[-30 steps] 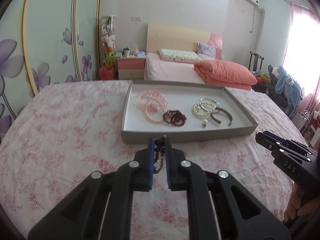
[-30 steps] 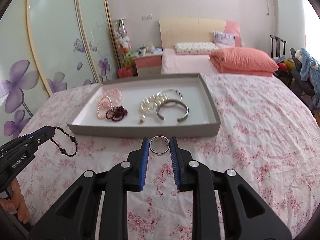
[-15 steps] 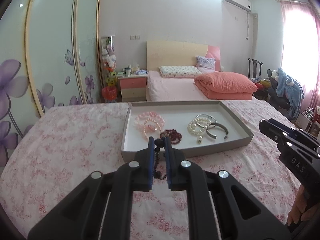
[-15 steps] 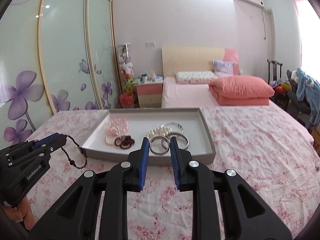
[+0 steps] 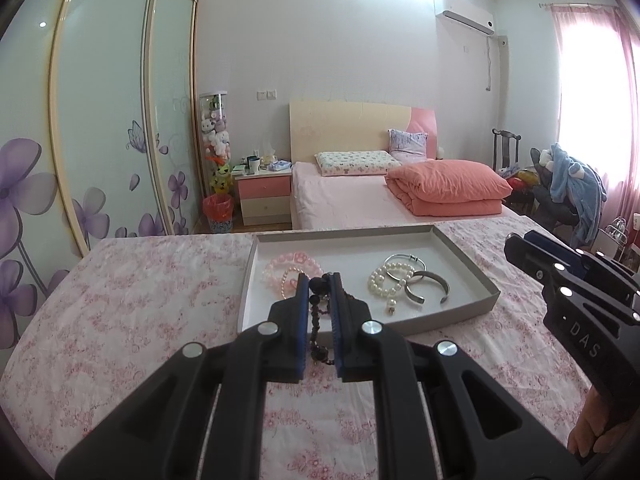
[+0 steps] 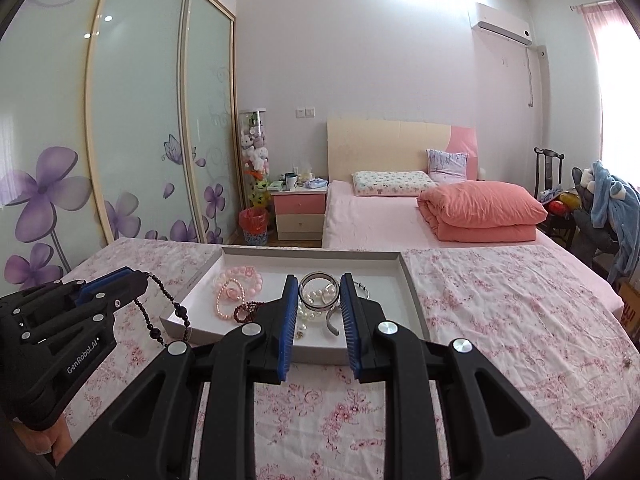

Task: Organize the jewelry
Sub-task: 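Carry the black bracelet in the left tool while the right tool carries the ring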

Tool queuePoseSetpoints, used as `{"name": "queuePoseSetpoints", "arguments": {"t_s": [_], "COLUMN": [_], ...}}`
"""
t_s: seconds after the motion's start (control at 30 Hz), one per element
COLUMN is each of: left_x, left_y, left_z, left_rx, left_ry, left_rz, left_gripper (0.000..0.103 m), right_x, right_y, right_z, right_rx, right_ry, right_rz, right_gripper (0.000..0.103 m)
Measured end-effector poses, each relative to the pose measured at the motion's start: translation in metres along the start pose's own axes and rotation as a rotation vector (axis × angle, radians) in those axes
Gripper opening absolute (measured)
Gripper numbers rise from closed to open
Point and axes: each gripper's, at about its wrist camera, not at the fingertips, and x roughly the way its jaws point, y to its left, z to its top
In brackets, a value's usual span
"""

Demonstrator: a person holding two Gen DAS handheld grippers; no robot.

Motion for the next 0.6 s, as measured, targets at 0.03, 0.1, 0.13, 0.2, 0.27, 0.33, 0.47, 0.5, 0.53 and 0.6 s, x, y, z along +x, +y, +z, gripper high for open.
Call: {"name": "queuePoseSetpoints", "arguments": {"t_s": [0.03,0.1,0.13,0.2,0.27,0.33,0.47,0.5,0.53,0.6], "left_x": [0.001,0.004,0.003,0.004,0.008,0.014,0.024,0.028,0.031,0.039], "left_y": [0.000,0.002,0.002,0.002,0.003,0.003,0.002,0.002,0.002,0.002], "left_z": [0.001,0.002,0.002,0.003,0.005,0.008,0.013,0.015,0.016,0.019], "left_rx": [0.000,-0.001,-0.001,-0.001,-0.002,-0.003,-0.004,-0.003,-0.002,-0.001], "left_ry": [0.000,0.001,0.000,0.001,0.004,0.006,0.010,0.011,0.012,0.015], "left_rz": [0.000,0.000,0.000,0.000,-0.001,-0.002,0.000,0.001,0.002,0.005], "left_gripper": [0.011,0.011,0.011,0.011,0.011,0.011,0.011,0.011,0.011,0.011], "right_x": [0.002,0.003,0.005,0.007,0.011,0.012,0.019,0.023,0.026,0.034], "right_y": [0.000,0.001,0.001,0.001,0.000,0.001,0.000,0.000,-0.001,-0.003], "right_z": [0.001,0.003,0.004,0.006,0.008,0.010,0.014,0.016,0.017,0.020], "right_rx": [-0.003,-0.008,-0.010,-0.012,-0.013,-0.014,-0.015,-0.014,-0.013,-0.009], "right_ry": [-0.002,-0.003,-0.004,-0.004,-0.003,-0.003,-0.003,-0.002,-0.002,0.001], "right_rz": [0.000,-0.002,-0.001,-0.002,-0.002,-0.002,-0.006,-0.007,-0.008,-0.008], "right_gripper": [0.023,0.023,0.023,0.023,0.023,0.023,0.023,0.023,0.023,0.023]}}
